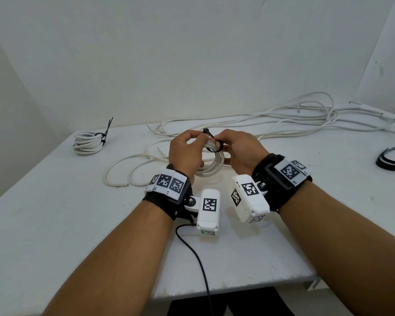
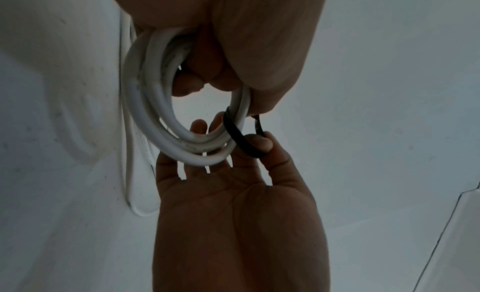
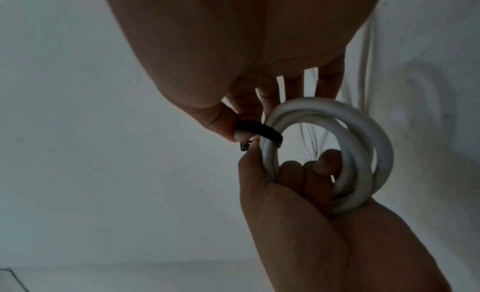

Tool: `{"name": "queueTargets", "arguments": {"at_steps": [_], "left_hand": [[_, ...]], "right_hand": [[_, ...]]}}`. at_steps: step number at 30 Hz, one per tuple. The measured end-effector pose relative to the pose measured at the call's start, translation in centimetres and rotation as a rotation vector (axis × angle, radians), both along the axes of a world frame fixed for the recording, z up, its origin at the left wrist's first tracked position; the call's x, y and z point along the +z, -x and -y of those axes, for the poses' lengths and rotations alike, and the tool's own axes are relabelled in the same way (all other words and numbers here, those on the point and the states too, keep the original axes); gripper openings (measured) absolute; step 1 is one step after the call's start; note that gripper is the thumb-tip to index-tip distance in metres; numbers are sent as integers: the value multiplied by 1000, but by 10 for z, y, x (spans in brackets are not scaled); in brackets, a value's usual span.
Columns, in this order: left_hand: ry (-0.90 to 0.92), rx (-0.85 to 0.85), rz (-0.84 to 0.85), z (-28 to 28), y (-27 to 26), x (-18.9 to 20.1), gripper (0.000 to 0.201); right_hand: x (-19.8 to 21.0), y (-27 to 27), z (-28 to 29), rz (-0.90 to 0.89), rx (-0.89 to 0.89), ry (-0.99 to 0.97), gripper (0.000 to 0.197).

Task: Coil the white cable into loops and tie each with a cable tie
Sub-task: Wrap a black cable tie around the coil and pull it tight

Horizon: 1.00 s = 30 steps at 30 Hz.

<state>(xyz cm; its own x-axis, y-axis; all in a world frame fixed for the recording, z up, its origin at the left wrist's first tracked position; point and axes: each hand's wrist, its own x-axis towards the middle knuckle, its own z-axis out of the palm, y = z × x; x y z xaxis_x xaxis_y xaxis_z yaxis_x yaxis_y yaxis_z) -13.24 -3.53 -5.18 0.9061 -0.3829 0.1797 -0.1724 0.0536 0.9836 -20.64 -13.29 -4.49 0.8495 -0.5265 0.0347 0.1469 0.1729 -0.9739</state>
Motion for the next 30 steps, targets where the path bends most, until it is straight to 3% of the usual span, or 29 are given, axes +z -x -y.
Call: {"name": "queueTargets", "arguments": {"at_steps": [5, 8, 12, 19, 26, 30], "left_hand": [[-2, -12, 18, 0, 1, -1, 17], [-28, 8, 148, 0, -1, 1, 21], [-67, 1, 324, 0, 0, 1, 7], [-17, 30, 106, 2, -1, 0, 17], [-18, 22, 153, 2, -1, 0, 22], [-44, 9, 320, 1, -2, 2, 12]], "right_hand": [[1, 1, 0, 7, -16, -39, 29], [2, 1, -1, 25, -25, -93, 27], [3, 2, 0, 22, -25, -154, 24], [1, 0, 0, -25, 11, -9, 44], [3, 3, -1, -25, -29, 31, 34], [2, 3, 0, 7, -26, -28, 37]]}}
